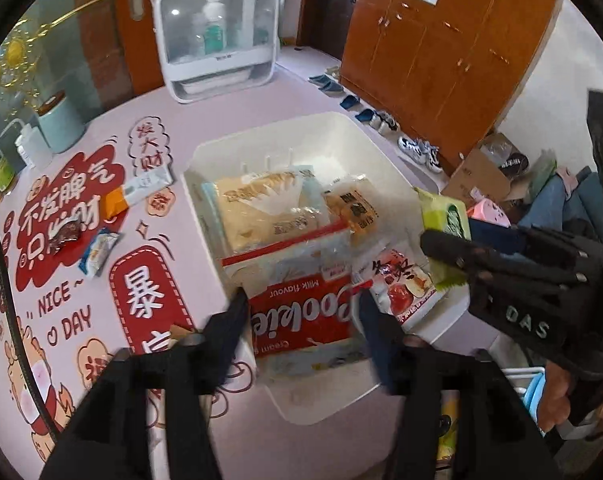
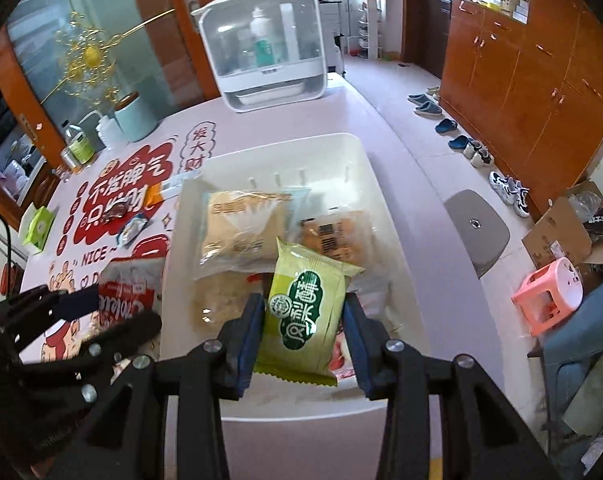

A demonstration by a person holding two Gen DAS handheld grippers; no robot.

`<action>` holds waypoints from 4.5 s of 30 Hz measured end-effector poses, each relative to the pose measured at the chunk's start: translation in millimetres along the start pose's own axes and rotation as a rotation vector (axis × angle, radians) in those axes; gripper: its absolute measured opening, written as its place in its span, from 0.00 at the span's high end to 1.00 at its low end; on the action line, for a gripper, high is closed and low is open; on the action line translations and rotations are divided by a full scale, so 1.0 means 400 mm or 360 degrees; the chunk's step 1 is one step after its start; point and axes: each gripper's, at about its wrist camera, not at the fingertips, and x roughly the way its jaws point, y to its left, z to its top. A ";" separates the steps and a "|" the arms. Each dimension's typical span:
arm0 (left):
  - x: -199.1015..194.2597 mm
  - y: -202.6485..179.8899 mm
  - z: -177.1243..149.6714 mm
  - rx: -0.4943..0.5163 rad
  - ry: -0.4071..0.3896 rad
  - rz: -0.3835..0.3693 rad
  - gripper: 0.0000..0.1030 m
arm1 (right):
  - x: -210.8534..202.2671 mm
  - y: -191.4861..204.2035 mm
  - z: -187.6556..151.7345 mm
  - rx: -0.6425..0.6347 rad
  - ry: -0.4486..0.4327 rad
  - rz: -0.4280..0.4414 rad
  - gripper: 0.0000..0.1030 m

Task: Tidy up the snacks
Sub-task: 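Carry both snacks to the white tray and open both tools to release, then move both tools back over the puffed snack bags, then grasp the clear puffed-snack bag with the left tool while the right grasps the small jerky bag, then carry both bags to the white tray and open both tools to drop them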

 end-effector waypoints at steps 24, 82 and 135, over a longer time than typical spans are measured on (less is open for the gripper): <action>-0.128 0.187 -0.158 -0.0284 -0.0133 0.0215 0.08 | 0.000 0.113 -0.012 -0.0023 0.0001 0.0237 0.50; 0.061 0.682 -0.544 -0.1314 0.0191 0.0393 0.43 | 0.439 0.784 -0.176 -0.0856 0.0811 0.0559 0.48; -0.014 0.000 0.202 -0.0002 -0.0204 0.0113 0.46 | -0.014 -0.043 0.074 0.0000 -0.0035 0.0169 0.63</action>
